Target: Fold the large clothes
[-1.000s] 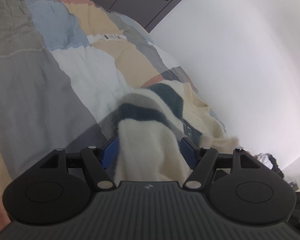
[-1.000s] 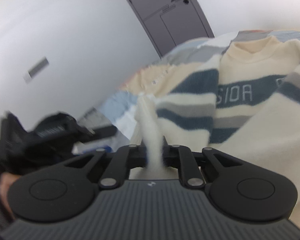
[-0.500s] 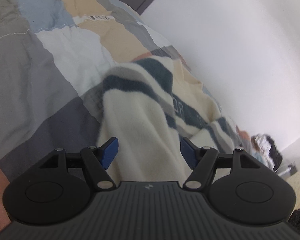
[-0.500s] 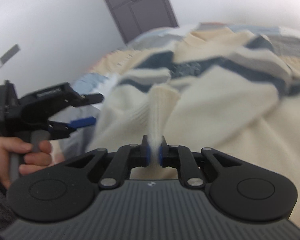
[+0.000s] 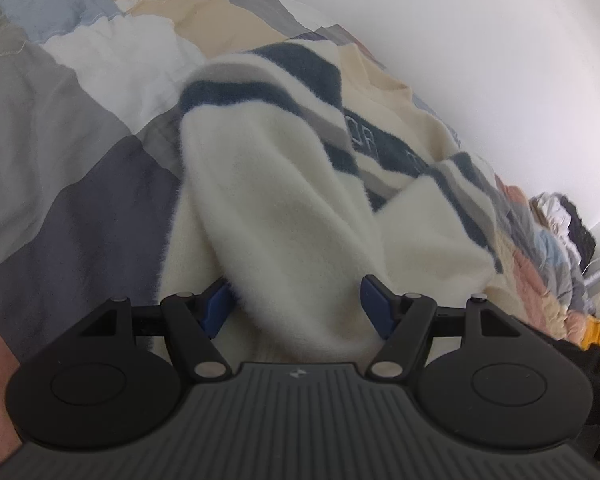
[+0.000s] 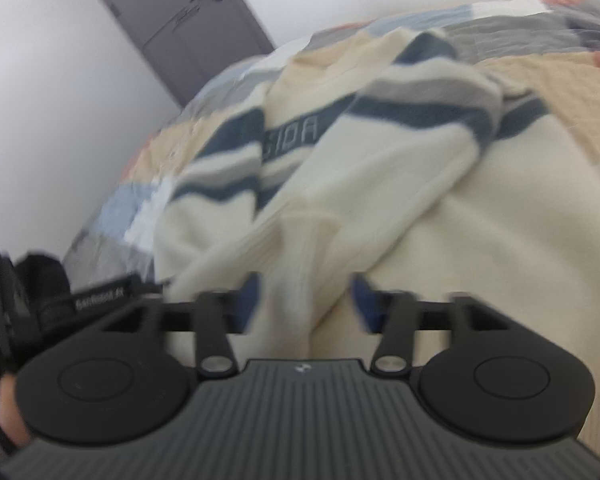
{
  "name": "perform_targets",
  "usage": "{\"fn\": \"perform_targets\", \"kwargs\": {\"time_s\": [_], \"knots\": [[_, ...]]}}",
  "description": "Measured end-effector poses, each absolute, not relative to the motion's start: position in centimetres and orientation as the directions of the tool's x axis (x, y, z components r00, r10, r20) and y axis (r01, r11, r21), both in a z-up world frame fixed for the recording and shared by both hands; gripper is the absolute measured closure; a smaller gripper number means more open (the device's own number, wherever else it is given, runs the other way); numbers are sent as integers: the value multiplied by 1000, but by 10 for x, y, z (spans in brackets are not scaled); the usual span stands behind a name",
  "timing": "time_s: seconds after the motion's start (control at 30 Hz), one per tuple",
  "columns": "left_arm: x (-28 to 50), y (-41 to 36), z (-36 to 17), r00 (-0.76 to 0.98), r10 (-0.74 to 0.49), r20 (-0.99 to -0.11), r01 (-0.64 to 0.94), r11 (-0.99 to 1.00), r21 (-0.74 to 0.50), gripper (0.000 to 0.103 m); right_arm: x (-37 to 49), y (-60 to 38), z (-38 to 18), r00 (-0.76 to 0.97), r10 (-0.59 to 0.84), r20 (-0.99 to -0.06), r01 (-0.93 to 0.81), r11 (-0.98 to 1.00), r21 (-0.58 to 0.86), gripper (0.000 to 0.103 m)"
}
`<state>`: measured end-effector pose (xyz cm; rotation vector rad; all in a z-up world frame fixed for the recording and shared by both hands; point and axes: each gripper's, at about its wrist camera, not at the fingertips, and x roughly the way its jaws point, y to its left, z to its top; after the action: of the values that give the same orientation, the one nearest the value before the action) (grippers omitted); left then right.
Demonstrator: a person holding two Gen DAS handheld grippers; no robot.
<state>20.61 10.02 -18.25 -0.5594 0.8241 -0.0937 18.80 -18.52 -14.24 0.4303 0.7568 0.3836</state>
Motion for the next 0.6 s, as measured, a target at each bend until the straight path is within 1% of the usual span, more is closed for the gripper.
{"fn": "perform_targets", "kwargs": {"time_s": [0.1, 0.17, 0.27, 0.37, 0.5, 0.53, 0.57, 0.6], "knots": [[205, 110, -181, 693, -296, -657, -160, 826, -541, 30, 196, -186, -133, 672, 493, -552, -184, 834, 520, 31], [205, 117, -180, 703, -293, -648, -180, 808, -560, 30, 204, -184, -128, 673, 489, -554, -185, 837, 514, 26], [204, 125, -181, 713, -292, -638, -208, 781, -589, 30, 214, -181, -128, 666, 512, -543, -201, 824, 531, 25], [204, 131, -182, 717, -299, -630, -225, 756, -615, 30, 225, -176, -137, 631, 513, -582, -168, 822, 544, 25], [205, 131, -182, 718, -295, -630, -229, 755, -614, 30, 240, -172, -151, 601, 490, -631, -102, 830, 548, 25], [205, 131, -182, 718, -294, -631, -230, 755, -614, 30, 242, -172, -151, 601, 490, -632, -93, 828, 554, 25], [206, 131, -182, 718, -294, -630, -230, 755, -614, 30, 243, -173, -150, 603, 497, -624, -96, 822, 561, 26], [206, 132, -182, 719, -295, -630, -230, 754, -616, 30, 244, -173, -148, 606, 500, -619, -104, 821, 562, 32]]}}
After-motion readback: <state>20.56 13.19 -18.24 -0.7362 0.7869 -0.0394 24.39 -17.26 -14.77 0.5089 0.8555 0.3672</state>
